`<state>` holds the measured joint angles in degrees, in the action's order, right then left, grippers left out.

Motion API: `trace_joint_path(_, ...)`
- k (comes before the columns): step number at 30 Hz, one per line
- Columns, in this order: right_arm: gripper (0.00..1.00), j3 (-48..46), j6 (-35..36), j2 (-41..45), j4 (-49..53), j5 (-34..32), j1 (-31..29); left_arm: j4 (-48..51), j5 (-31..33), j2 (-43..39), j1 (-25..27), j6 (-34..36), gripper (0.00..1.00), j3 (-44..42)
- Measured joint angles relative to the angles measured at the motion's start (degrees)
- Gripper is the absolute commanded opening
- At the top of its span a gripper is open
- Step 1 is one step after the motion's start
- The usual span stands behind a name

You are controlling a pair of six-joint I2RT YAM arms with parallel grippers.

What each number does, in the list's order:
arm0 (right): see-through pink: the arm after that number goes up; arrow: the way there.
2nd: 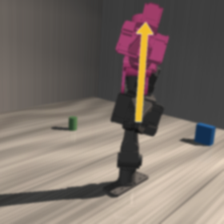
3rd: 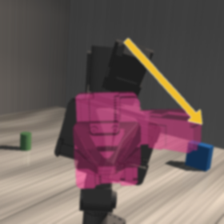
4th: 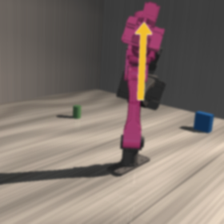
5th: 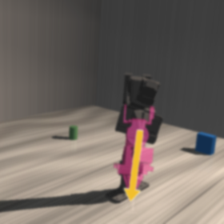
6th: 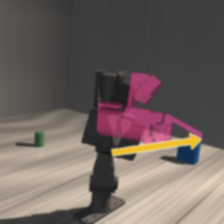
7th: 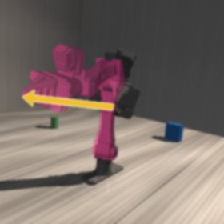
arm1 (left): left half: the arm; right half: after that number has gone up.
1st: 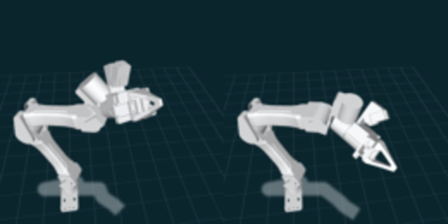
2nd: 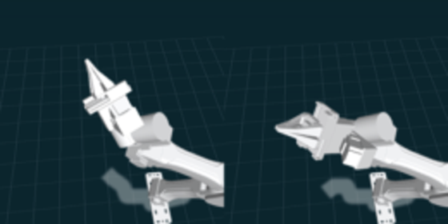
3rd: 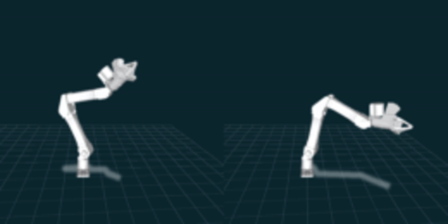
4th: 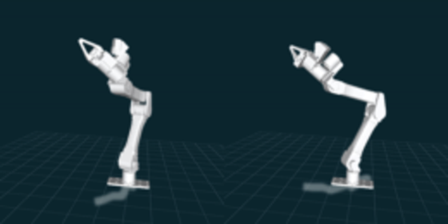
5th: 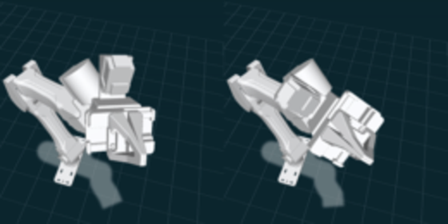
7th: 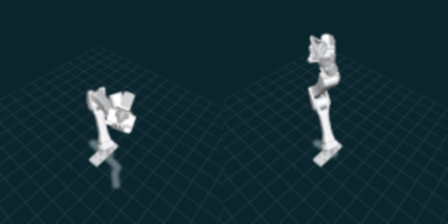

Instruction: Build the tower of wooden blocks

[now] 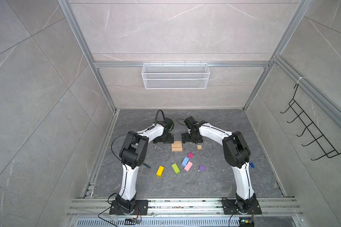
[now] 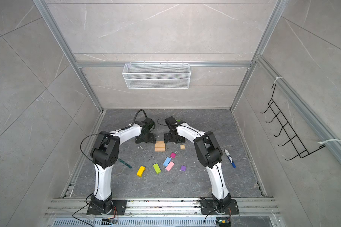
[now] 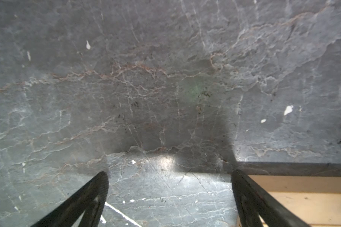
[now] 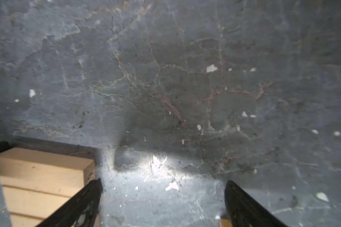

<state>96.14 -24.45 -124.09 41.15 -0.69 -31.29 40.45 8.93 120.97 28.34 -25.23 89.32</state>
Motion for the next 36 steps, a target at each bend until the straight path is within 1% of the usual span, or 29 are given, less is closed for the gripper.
trace_joint_path(5, 0.99, -2.38, 1.11, 5.57, -0.37, 0.07, 0.00, 0.28, 0.00, -0.83, -0.28, 0.00, 1.00, -0.02)
trace_joint_path(9, 0.99, -4.15, 2.38, 10.16, -0.42, 0.46, -0.17, 1.01, 0.00, -3.26, -0.59, 0.00, 1.00, -0.02)
trace_joint_path(15, 0.99, -9.18, 6.62, 14.80, -0.63, 1.09, -2.14, 2.27, 0.00, -6.88, -1.03, 0.00, 1.00, -1.07)
trace_joint_path(20, 0.99, -10.75, 10.71, 14.95, -0.66, 0.94, -4.35, 3.23, -0.26, -10.45, -1.66, -0.15, 1.00, -5.81)
trace_joint_path(24, 0.99, -11.80, 12.31, 14.95, -0.85, 0.07, -6.62, 3.43, -0.63, -13.60, -2.58, -0.79, 1.00, -9.75)
trace_joint_path(30, 0.99, -12.55, 12.00, 14.86, -1.92, -0.81, -10.08, 3.41, -1.53, -18.38, -4.28, -1.40, 1.00, -13.99)
trace_joint_path(36, 0.99, -12.55, 8.92, 11.89, -2.82, -2.60, -11.45, 3.28, -1.62, -20.46, -5.25, -1.57, 1.00, -16.11)
